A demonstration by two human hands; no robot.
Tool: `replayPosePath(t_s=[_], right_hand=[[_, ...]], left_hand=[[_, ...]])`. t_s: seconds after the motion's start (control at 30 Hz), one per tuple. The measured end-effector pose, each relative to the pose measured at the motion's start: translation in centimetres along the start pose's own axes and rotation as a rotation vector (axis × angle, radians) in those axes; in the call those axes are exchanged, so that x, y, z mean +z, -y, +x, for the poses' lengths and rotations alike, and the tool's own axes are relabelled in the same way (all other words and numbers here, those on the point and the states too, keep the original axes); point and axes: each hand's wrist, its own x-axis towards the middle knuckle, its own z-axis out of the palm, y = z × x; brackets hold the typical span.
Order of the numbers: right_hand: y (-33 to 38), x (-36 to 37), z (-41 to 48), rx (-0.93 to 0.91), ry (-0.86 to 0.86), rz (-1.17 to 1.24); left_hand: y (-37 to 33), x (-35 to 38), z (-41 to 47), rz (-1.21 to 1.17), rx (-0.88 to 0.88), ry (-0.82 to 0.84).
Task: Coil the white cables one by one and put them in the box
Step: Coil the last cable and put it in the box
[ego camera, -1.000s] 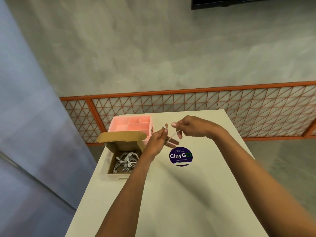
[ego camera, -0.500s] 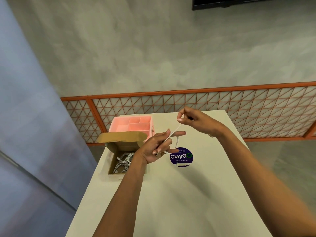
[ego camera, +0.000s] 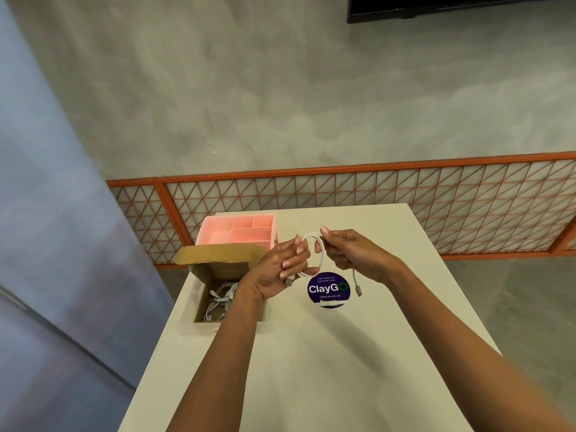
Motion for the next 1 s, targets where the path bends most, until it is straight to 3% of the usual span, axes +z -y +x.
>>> replayPosePath(t_s=[0.3,0.57,0.7,1.0], right_hand=[[0.1,-0.3,1.1,0.061,-0.158,-0.203],[-0.5,-0.4,1.3,0.123,-0.103,0.015],[-1.0,-0.3,1.2,0.103,-0.018,0.009],[-1.1,-0.6,1.0,0.055,-0.067,-0.079]], left_hand=[[0.1,-0.1,0.9,0.078,0.043,-0.261],[0.1,0.4,1.4,0.084,-0.023,-0.301],[0.3,0.6,1.6,0.053,0.003,-0.332],[0.7,1.3,1.9,0.218,0.008,-0.36]])
